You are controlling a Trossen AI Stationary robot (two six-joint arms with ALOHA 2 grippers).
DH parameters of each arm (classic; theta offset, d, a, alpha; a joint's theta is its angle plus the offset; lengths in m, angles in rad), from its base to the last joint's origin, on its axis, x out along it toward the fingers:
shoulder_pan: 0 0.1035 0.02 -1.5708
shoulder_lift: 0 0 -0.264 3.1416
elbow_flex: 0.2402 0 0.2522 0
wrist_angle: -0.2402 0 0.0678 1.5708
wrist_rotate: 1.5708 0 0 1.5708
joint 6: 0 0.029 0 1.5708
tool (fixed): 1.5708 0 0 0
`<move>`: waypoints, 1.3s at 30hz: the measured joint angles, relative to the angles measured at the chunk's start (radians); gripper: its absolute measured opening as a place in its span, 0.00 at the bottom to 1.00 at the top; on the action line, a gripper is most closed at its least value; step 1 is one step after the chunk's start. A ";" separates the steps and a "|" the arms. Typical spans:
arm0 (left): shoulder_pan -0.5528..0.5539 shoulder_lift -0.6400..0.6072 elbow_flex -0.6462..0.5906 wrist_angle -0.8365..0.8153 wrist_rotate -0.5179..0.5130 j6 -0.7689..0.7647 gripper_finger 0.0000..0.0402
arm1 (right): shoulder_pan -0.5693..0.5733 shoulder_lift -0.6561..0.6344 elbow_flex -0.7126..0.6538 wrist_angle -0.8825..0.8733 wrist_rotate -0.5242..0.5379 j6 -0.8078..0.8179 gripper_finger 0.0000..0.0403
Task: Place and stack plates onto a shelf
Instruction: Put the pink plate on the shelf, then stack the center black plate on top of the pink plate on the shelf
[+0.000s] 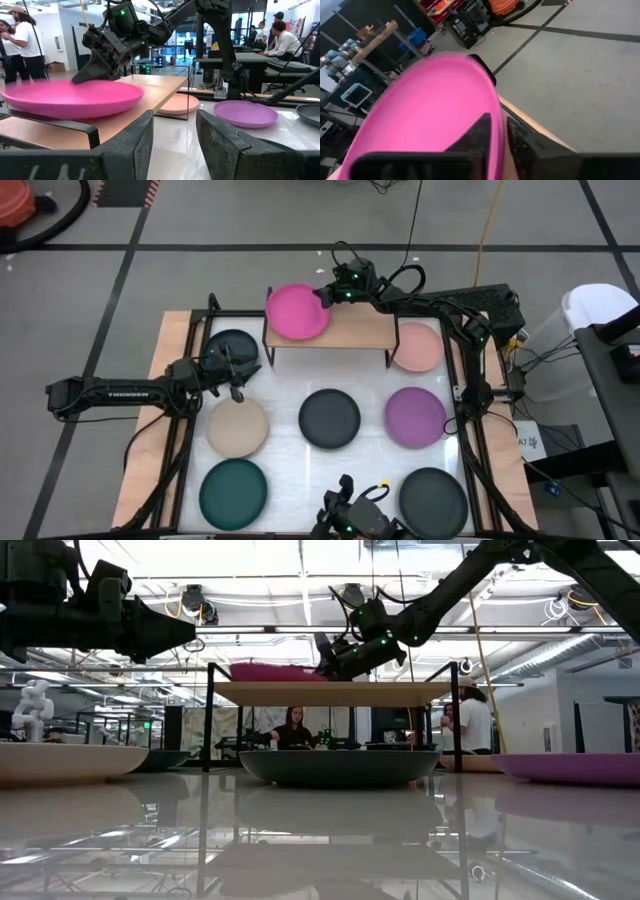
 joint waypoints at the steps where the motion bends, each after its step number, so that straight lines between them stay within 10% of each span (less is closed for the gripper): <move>1: 0.000 0.000 0.000 0.000 0.000 0.000 0.38 | 0.002 0.000 0.000 0.000 -0.001 -0.001 0.19; 12: 0.000 0.000 0.000 0.000 0.000 0.000 0.38 | -0.006 -0.068 -0.003 0.048 -0.239 0.060 0.43; 23: 0.000 0.000 0.000 0.000 0.000 0.000 0.38 | 0.050 -0.570 -0.072 -0.154 -0.288 -0.286 0.41; 34: 0.000 0.000 0.000 0.006 0.000 -0.011 0.38 | 0.402 -1.185 -0.686 -0.075 -0.133 -0.368 0.41; 39: -0.004 0.000 0.000 0.084 0.013 -0.311 0.38 | 0.521 -1.362 -0.998 0.073 -0.017 -0.313 0.41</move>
